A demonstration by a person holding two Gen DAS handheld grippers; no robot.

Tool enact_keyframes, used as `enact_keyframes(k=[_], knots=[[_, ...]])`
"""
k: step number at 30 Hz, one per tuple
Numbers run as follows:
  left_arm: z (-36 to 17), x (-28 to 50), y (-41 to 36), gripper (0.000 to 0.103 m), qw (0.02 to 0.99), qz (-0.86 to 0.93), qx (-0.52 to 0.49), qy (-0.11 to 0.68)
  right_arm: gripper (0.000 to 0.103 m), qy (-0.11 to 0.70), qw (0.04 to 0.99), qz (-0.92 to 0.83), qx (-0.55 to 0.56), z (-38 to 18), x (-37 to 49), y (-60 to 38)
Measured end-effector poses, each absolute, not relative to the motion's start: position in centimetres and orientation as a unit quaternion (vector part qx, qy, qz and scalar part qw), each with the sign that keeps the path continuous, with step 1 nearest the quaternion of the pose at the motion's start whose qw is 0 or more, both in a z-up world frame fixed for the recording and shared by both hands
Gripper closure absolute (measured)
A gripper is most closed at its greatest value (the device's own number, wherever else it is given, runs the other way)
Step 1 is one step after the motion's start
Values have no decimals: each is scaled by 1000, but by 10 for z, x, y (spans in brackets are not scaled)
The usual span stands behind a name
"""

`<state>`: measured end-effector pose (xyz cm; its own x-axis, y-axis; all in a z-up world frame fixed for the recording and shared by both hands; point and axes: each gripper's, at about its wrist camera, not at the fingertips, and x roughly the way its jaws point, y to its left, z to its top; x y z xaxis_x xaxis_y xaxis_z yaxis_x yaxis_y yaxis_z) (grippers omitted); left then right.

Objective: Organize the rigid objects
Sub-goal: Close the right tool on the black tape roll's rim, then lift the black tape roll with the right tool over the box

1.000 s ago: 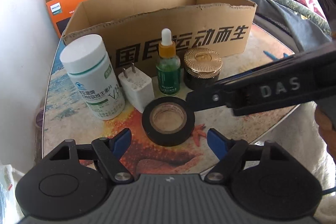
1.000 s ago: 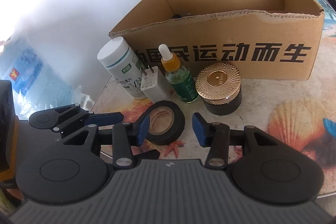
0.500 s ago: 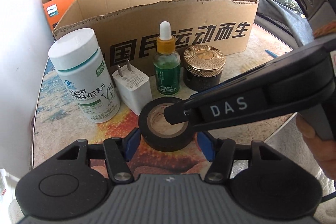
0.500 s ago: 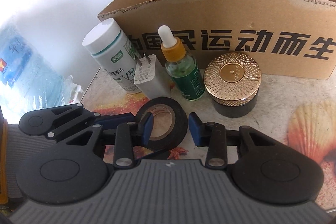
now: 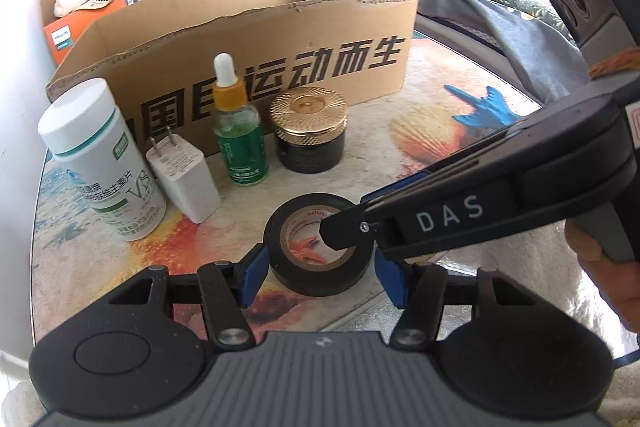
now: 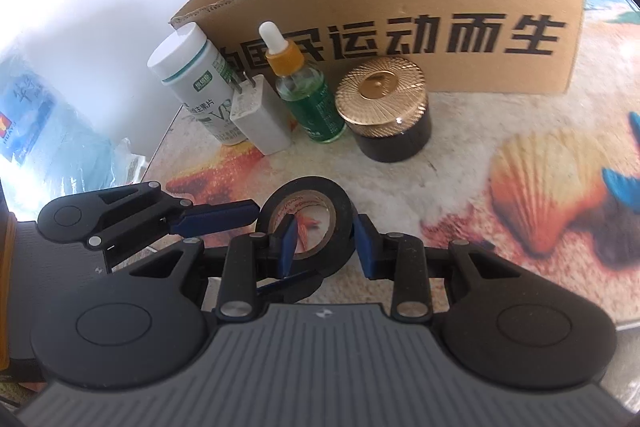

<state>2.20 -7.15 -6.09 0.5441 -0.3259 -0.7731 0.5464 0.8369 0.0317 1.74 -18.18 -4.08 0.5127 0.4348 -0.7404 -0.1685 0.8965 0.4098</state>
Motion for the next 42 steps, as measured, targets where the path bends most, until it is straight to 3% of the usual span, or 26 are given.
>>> enact_keyframes(k=[13, 26, 42], knots=[[-70, 37, -80, 38, 858, -241, 145, 430, 72, 459, 862, 176, 121, -47, 30, -180], [-72, 42, -81, 37, 858, -235, 135, 436, 84, 461, 866, 170, 97, -48, 35, -174], [-60, 32, -81, 37, 866, -239, 126, 422, 85, 448, 875, 160, 88, -35, 21, -173]])
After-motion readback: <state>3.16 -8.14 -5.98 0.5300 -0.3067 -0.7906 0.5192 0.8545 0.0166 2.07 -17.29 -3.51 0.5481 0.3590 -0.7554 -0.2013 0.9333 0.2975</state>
